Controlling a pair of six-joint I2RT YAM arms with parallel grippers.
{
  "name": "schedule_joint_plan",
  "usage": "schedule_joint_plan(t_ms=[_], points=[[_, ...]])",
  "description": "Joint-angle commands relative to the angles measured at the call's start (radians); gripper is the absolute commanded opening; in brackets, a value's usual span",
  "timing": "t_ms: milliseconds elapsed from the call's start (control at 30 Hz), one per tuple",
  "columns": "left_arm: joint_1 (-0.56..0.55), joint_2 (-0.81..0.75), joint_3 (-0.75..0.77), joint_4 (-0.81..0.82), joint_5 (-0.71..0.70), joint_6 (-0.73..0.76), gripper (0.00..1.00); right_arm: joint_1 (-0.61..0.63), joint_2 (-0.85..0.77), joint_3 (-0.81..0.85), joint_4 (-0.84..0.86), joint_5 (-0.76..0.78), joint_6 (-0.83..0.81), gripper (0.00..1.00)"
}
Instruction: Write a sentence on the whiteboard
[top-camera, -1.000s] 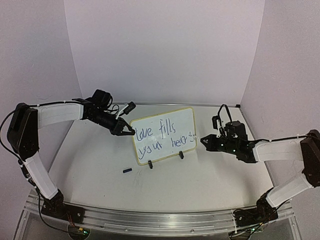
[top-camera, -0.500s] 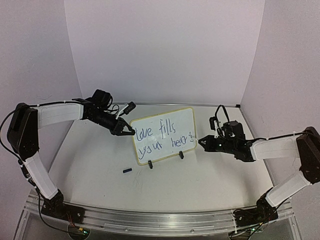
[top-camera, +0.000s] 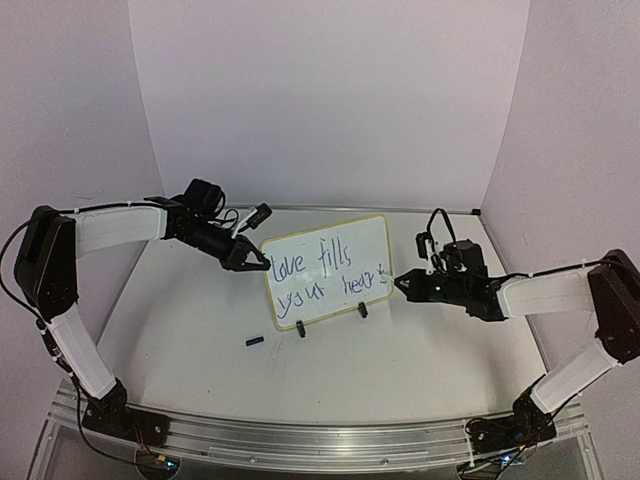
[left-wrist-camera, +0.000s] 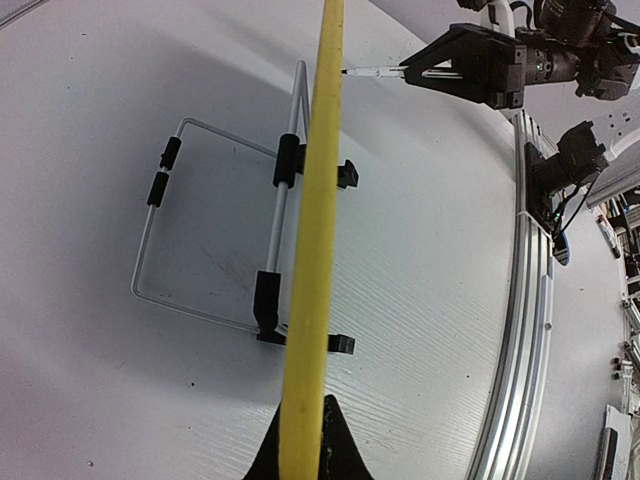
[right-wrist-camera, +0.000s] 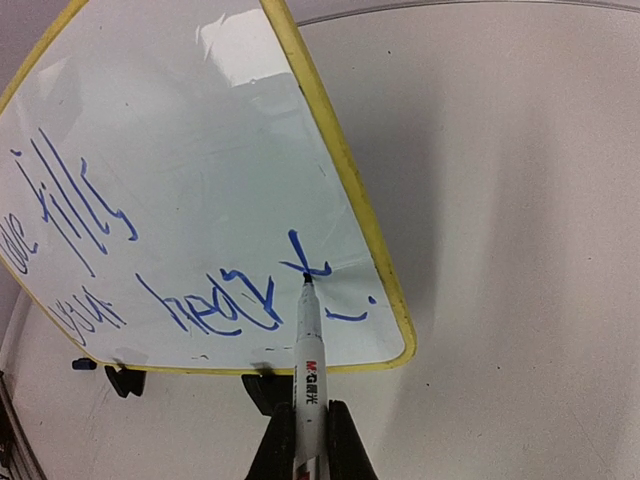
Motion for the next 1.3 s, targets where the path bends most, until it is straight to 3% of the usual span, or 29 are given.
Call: schedule_joint_plan(t_ms=[0, 933, 1267], points=[[-0.007, 0.026, 0.013, -0.038, -0.092, 0.057, 0.0, -0.004, 0.012, 0.026, 0.022, 0.004, -0.011, 0.0], [-0.007, 0.026, 0.014, -0.037, -0.089, 0.054, 0.0, -0.004, -0.012, -0.039, 0.015, 0.008, 0.01, 0.0], [-0.008, 0.021, 0.014, -0.032, -0.088, 0.047, 0.0, -0.005, -0.143, -0.052, -0.062, 0.037, -0.006, 0.0]])
